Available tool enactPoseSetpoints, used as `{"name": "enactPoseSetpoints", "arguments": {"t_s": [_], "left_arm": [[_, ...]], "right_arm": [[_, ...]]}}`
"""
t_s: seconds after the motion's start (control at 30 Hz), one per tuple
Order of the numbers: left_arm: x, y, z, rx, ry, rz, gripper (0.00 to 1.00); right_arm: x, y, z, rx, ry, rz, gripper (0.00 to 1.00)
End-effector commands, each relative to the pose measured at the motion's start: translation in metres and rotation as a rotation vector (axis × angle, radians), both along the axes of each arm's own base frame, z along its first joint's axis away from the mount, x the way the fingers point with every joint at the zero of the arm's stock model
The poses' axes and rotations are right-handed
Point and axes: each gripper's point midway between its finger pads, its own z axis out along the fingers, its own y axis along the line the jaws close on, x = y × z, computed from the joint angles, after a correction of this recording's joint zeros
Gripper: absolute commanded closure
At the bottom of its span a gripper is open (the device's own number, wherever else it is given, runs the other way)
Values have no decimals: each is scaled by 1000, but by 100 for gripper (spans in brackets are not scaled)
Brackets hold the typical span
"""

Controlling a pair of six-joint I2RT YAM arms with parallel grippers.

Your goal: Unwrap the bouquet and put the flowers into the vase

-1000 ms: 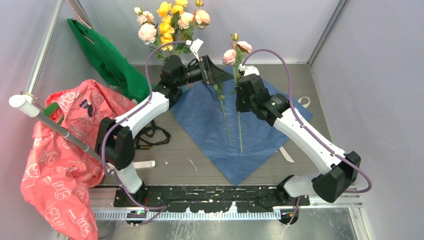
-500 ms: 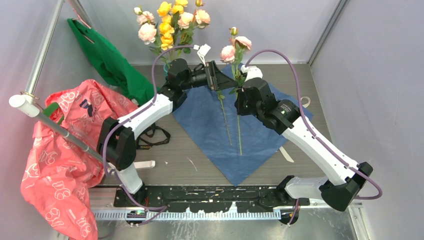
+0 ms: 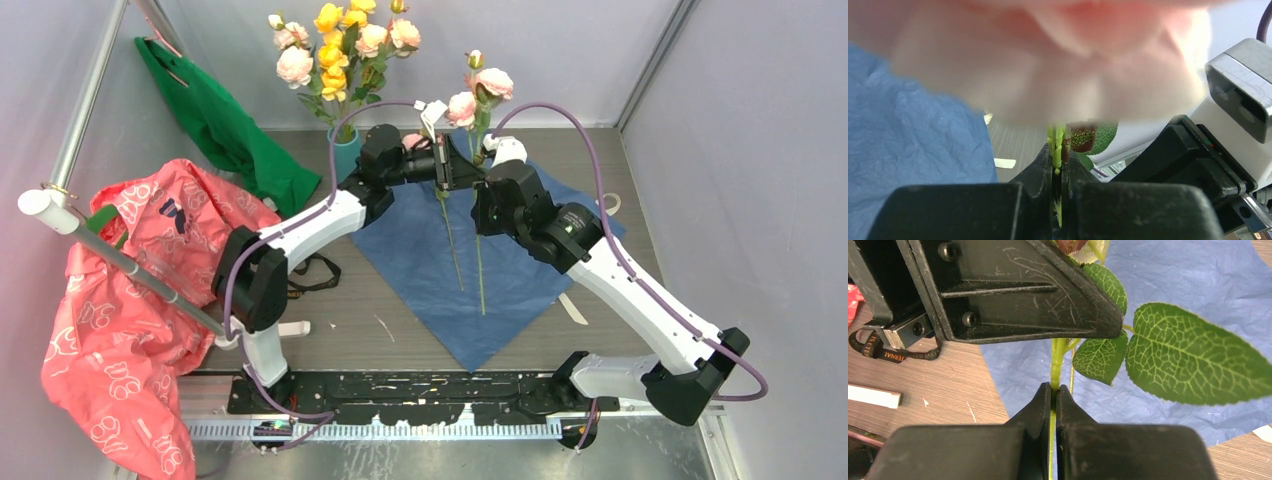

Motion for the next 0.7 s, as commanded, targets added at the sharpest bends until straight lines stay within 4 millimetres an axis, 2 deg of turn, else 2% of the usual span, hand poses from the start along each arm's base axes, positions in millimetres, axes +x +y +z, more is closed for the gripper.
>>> {"name": "enactPoseSetpoints", "arguments": {"t_s": [0.0, 0.07, 0.1, 0.2, 0.23, 0.27, 0.33, 0.5, 0.67], "left_arm": [[-4, 7, 30, 3, -142, 26, 100], [-1, 12, 30, 52, -174, 70, 100], [1, 16, 26, 95, -194, 91, 100], [12, 33, 31, 203, -280, 187, 100], [16, 42, 33, 245, -315, 224, 100], [21, 52, 38, 281, -357, 273, 100], [32, 73, 54, 338, -451, 377, 100], [58, 133, 96, 474, -660, 697, 100], [92, 200, 119, 551, -731, 1002, 100]], "right_arm": [[4, 0, 34, 79, -106, -23, 99], [6, -1, 33, 80, -117, -33, 99], [7, -2, 34, 85, -125, -39, 90], [9, -4, 37, 98, -147, -56, 51], [9, -5, 37, 100, -152, -62, 41], [10, -7, 38, 98, -157, -73, 35], [10, -10, 38, 105, -166, -92, 32], [11, -10, 28, 127, -182, -101, 31], [21, -16, 15, 10, -167, -119, 31]]}}
